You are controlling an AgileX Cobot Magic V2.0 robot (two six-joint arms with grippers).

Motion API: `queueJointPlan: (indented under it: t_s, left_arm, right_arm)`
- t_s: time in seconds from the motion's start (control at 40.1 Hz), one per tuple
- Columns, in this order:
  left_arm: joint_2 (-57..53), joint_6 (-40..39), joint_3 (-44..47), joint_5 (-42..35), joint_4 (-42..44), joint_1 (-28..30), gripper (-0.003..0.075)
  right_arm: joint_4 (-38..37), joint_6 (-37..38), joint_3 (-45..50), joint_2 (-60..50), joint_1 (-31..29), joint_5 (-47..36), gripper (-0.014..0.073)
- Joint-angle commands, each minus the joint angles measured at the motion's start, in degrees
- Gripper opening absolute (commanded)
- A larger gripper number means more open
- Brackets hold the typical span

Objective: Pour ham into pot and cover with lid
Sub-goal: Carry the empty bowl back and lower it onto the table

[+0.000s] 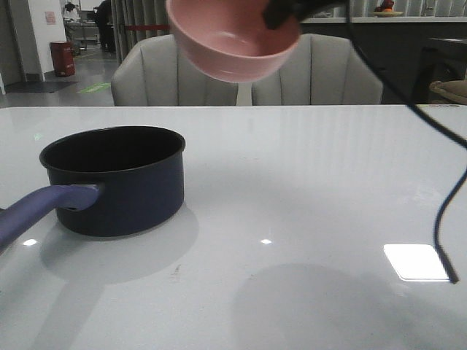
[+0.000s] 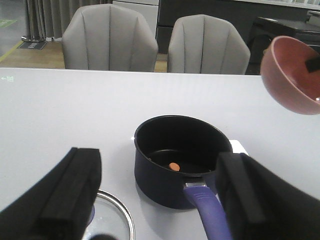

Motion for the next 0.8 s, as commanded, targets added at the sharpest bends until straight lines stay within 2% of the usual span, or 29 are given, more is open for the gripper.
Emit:
queueJointPlan:
  t_s: [0.0, 0.1, 0.15, 0.349, 0.774]
  left_arm:
    - [0.56, -0.23, -1.62, -4.55, 0.12, -0.49, 0.051]
    - [0.56, -0.23, -1.62, -4.55, 0.12, -0.49, 0.051]
    - [0.56, -0.23, -1.62, -4.55, 0.12, -0.49, 0.051]
    - [0.56, -0.23, -1.62, -4.55, 0.12, -0.49, 0.051]
    - [0.56, -0.23, -1.62, -4.55, 0.12, -0.49, 0.051]
  right_arm:
    - [-9.44, 10.16, -2.35, -3.36, -4.06, 3.14, 0.0137]
    - [-15.99, 21.22, -2.3, -2.73, -7.82, 9.56, 0.0137]
    - [-16.4, 22.79, -2.3, -2.2, -9.15, 12.35, 0.0137]
    - [-16.4, 22.67, -2.3, 2.5, -11.59, 17.37, 0.0137]
    - [-16.4, 22.72, -2.3, 11.47, -11.59, 17.09, 0.015]
